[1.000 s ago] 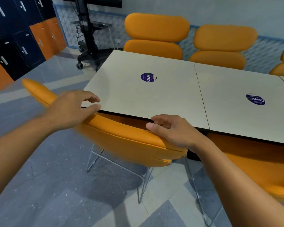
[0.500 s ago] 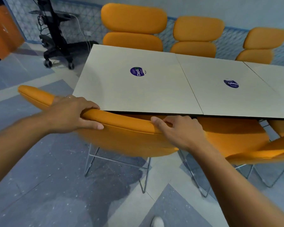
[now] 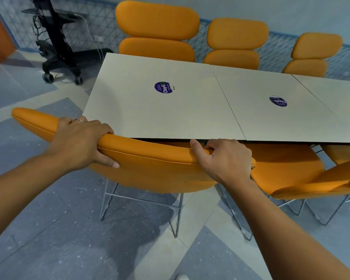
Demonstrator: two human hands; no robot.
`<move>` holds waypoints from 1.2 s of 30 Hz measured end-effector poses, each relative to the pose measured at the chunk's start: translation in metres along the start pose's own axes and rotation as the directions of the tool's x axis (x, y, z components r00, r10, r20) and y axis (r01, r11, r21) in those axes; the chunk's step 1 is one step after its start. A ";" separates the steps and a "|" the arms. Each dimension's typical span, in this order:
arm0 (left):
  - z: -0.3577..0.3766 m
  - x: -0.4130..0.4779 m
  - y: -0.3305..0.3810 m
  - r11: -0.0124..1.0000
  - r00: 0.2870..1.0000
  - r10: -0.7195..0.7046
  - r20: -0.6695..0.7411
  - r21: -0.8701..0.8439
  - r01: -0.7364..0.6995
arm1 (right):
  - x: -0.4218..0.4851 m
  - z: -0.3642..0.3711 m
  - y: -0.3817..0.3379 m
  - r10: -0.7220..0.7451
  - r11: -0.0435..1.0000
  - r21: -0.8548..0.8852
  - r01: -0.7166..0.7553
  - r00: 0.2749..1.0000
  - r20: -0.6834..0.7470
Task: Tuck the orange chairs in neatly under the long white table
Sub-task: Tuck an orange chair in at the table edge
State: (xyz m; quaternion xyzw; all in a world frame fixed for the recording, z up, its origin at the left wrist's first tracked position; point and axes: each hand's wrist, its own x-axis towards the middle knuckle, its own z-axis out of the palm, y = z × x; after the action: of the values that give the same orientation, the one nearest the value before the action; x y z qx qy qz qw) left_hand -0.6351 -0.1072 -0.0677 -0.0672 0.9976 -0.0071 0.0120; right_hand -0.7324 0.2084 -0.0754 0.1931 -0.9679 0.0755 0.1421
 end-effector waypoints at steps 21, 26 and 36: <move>0.003 0.008 0.142 0.990 0.986 -0.133 -0.102 0.040 0.138 | 0.046 0.007 0.136 -0.044 0.995 0.091 0.050 0.997 -0.060; 0.004 0.006 0.171 0.981 0.978 -0.188 -0.090 0.033 0.192 | 0.053 0.008 0.160 -0.058 0.993 0.099 0.064 0.996 -0.062; 0.004 0.002 0.189 0.978 0.975 -0.197 -0.098 0.043 0.202 | 0.042 0.009 0.168 0.070 0.982 0.185 -0.048 0.990 -0.119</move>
State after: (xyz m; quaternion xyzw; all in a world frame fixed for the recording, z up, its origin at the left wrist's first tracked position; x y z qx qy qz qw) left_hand -0.6627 0.0795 -0.0749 -0.1665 0.9847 -0.0377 -0.0338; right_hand -0.8381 0.3449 -0.0864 0.1713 -0.9515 0.1795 0.1820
